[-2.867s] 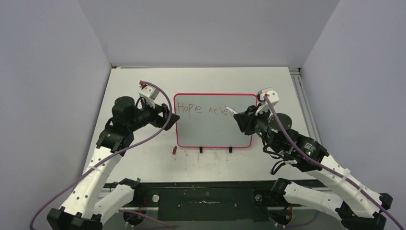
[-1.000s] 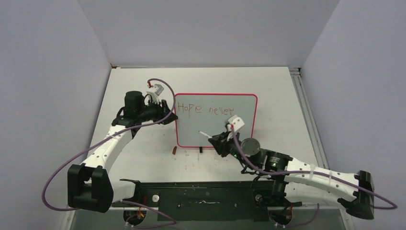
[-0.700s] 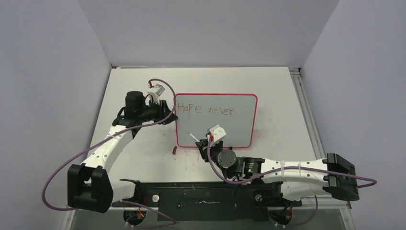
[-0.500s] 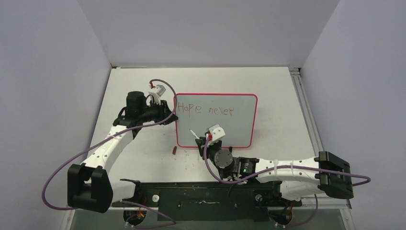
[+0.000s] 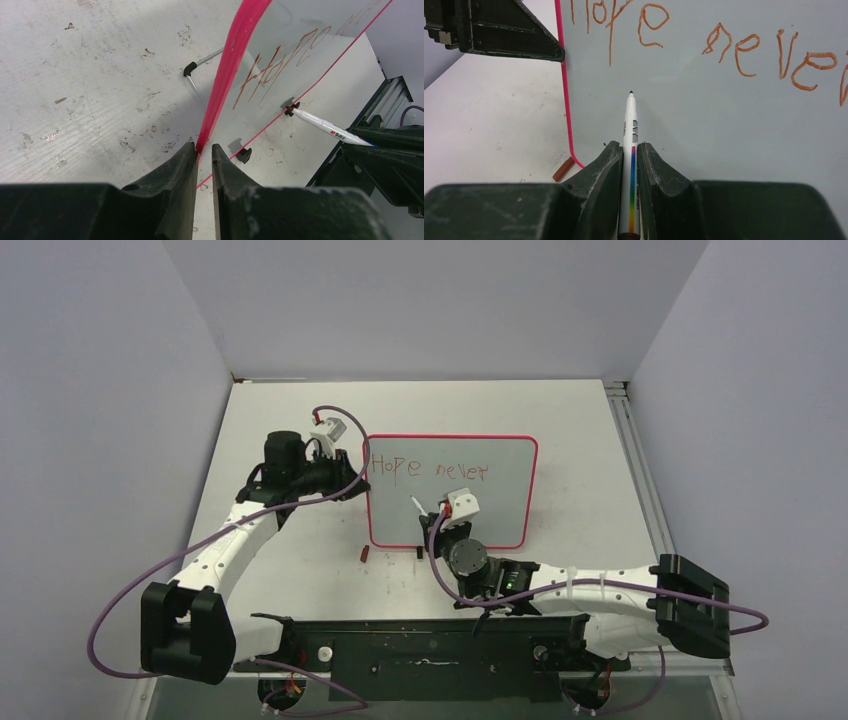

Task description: Write a sentence on the whiteboard

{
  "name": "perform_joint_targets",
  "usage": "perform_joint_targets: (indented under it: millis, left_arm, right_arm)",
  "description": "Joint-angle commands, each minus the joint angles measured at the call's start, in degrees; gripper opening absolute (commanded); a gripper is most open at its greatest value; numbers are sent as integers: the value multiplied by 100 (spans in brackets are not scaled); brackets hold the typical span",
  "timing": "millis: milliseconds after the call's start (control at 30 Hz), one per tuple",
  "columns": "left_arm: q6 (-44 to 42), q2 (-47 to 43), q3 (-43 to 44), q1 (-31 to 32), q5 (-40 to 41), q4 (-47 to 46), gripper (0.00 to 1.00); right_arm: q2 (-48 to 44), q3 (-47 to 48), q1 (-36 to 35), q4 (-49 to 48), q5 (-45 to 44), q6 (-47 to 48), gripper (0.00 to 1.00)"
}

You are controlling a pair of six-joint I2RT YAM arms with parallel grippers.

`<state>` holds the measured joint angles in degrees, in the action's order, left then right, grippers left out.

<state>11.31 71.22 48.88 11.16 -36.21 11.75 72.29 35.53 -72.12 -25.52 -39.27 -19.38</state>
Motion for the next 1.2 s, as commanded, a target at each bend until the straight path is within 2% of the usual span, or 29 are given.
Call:
perform_joint_targets:
  millis: [0, 567, 1167]
  left_arm:
    - [-85, 23, 86, 20, -25, -72, 15]
    - [-111, 63, 95, 28, -29, -70, 0]
    - [-208, 45, 95, 88, -39, -32, 0]
  right_arm:
    - [63, -31, 95, -339, 86, -143, 5]
    - [271, -59, 249, -421, 48, -170, 5]
    - [387, -29, 280, -417, -77, -137, 5]
